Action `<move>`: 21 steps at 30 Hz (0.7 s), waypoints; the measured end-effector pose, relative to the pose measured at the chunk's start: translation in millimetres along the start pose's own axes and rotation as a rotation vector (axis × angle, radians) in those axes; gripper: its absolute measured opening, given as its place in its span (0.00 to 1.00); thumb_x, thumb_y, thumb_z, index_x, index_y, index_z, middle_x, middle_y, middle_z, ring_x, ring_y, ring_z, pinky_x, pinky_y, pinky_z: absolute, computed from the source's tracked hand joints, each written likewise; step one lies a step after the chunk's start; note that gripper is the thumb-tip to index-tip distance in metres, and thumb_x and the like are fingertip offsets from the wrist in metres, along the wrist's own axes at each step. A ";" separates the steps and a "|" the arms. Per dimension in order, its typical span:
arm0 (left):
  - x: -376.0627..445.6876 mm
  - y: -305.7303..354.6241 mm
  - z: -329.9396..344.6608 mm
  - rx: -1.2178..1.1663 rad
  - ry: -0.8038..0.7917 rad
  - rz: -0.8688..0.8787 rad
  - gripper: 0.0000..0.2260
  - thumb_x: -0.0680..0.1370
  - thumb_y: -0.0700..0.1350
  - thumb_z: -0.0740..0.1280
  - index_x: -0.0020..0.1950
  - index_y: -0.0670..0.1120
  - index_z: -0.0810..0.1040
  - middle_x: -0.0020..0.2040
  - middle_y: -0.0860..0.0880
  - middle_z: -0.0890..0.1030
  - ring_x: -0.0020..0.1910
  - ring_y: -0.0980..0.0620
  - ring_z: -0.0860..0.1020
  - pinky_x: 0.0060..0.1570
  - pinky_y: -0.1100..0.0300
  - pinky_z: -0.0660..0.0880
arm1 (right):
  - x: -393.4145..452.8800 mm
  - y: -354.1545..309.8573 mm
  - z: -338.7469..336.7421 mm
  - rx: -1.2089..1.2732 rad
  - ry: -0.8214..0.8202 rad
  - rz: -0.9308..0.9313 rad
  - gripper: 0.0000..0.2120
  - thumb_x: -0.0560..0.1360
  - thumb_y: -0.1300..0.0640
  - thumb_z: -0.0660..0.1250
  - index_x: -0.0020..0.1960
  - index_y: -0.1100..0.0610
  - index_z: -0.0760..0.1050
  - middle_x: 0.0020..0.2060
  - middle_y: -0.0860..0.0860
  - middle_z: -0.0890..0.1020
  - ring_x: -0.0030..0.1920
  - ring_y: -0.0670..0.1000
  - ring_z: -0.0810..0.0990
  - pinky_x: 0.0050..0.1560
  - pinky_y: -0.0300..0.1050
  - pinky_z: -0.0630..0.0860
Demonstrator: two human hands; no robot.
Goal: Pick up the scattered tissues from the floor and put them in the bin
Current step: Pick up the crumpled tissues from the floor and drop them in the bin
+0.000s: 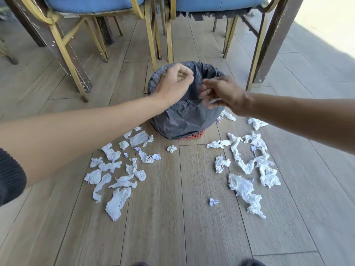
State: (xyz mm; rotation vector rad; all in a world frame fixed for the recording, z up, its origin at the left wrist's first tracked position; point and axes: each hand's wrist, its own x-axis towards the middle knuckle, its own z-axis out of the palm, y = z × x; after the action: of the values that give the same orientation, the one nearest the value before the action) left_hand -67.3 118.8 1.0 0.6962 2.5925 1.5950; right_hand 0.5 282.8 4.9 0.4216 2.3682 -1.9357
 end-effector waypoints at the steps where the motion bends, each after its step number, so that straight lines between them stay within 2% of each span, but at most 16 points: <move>1: -8.2 0.9 3.8 0.041 -0.032 0.075 0.05 0.79 0.45 0.66 0.53 0.46 0.79 0.46 0.55 0.79 0.45 0.61 0.78 0.50 0.66 0.78 | -5.4 8.9 -2.1 -0.055 -0.028 -0.015 0.14 0.82 0.53 0.62 0.51 0.63 0.79 0.39 0.57 0.83 0.35 0.52 0.82 0.35 0.45 0.79; 3: -22.4 0.4 13.3 0.111 -0.081 0.215 0.04 0.79 0.42 0.66 0.51 0.44 0.79 0.45 0.53 0.81 0.41 0.62 0.77 0.43 0.73 0.73 | -15.8 27.5 -6.8 -0.148 -0.083 -0.039 0.13 0.81 0.55 0.63 0.51 0.65 0.79 0.38 0.56 0.83 0.35 0.52 0.81 0.34 0.43 0.78; 6: -38.3 -7.4 31.5 0.168 -0.153 0.340 0.03 0.78 0.40 0.67 0.49 0.42 0.79 0.42 0.51 0.81 0.38 0.59 0.77 0.38 0.73 0.71 | -25.7 58.5 -12.6 -0.255 -0.125 -0.009 0.12 0.80 0.56 0.64 0.51 0.65 0.80 0.40 0.57 0.85 0.34 0.50 0.82 0.33 0.42 0.79; 8: -46.4 -16.7 43.1 0.232 -0.236 0.386 0.02 0.77 0.40 0.66 0.48 0.44 0.78 0.42 0.52 0.81 0.37 0.58 0.78 0.36 0.71 0.73 | -28.4 79.4 -15.9 -0.316 -0.134 0.039 0.10 0.80 0.57 0.66 0.50 0.63 0.80 0.40 0.56 0.85 0.34 0.50 0.83 0.33 0.42 0.79; 10: -51.8 -30.4 51.2 0.333 -0.322 0.400 0.01 0.77 0.42 0.66 0.47 0.46 0.77 0.42 0.54 0.80 0.37 0.59 0.78 0.39 0.64 0.76 | -29.5 99.1 -19.8 -0.405 -0.158 0.077 0.08 0.79 0.56 0.68 0.48 0.61 0.81 0.40 0.55 0.86 0.35 0.51 0.84 0.33 0.42 0.79; 13: -58.7 -52.7 53.8 0.466 -0.467 0.357 0.01 0.76 0.46 0.65 0.47 0.50 0.75 0.44 0.56 0.79 0.39 0.61 0.79 0.43 0.57 0.79 | -28.3 124.7 -28.3 -0.542 -0.191 0.094 0.06 0.77 0.56 0.69 0.48 0.59 0.81 0.39 0.53 0.86 0.36 0.50 0.86 0.33 0.41 0.80; 17: -71.8 -89.2 48.5 0.645 -0.597 0.270 0.06 0.76 0.48 0.63 0.51 0.48 0.76 0.48 0.55 0.78 0.44 0.55 0.80 0.45 0.53 0.79 | -29.8 155.7 -37.9 -1.001 -0.399 0.005 0.07 0.75 0.53 0.71 0.50 0.56 0.80 0.41 0.50 0.86 0.43 0.50 0.85 0.48 0.46 0.81; 19: -82.2 -107.5 46.8 0.699 -0.649 0.250 0.06 0.77 0.46 0.63 0.52 0.47 0.75 0.50 0.53 0.78 0.45 0.54 0.79 0.45 0.55 0.77 | -35.8 173.9 -41.8 -1.262 -0.492 -0.061 0.11 0.74 0.52 0.71 0.54 0.55 0.78 0.44 0.50 0.85 0.47 0.52 0.83 0.47 0.46 0.80; 21: -94.4 -120.6 46.8 0.735 -0.707 0.252 0.06 0.77 0.45 0.63 0.52 0.47 0.75 0.50 0.52 0.78 0.45 0.54 0.78 0.45 0.55 0.77 | -44.0 191.3 -46.3 -1.466 -0.558 -0.123 0.15 0.74 0.49 0.71 0.57 0.54 0.76 0.44 0.51 0.83 0.45 0.53 0.82 0.42 0.44 0.77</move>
State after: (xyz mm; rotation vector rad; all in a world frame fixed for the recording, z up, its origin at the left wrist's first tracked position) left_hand -14.3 76.8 -144.2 1.3468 2.4938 0.2208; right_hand 95.3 353.8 -158.4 -0.3267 2.5795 0.0745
